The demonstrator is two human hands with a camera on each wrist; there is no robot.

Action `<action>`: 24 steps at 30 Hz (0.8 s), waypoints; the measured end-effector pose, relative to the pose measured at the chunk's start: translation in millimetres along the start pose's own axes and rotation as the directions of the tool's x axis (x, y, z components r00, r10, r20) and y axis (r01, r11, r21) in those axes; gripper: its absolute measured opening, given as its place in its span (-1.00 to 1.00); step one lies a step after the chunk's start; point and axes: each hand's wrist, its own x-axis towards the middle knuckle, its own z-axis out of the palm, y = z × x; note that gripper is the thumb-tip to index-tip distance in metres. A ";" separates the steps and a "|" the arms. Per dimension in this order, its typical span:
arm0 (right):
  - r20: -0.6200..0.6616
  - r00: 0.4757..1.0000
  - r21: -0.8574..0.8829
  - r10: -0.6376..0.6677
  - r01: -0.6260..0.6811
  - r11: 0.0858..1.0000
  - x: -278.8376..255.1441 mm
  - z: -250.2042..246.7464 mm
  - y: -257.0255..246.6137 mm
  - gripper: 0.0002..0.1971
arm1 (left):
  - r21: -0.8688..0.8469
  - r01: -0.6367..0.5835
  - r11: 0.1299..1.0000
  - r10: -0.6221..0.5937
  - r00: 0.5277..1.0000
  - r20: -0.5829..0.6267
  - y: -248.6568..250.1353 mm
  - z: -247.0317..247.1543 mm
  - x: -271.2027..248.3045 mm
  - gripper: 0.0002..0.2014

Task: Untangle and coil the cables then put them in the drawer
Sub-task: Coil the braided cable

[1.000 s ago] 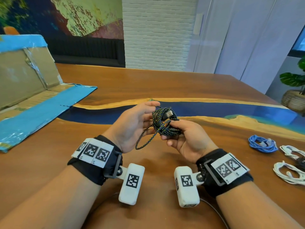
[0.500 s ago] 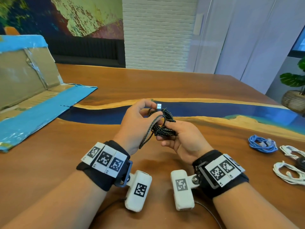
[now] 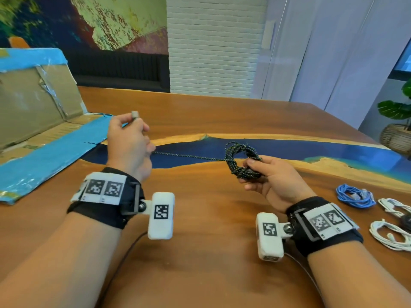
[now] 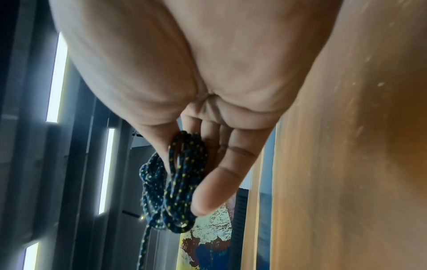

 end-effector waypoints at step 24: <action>0.147 0.989 0.126 0.021 -0.040 0.991 -9.0 22.6 6.2 -0.81 | 0.247 0.251 0.936 -0.351 0.605 0.715 -37.3 21.4 -52.2 -0.81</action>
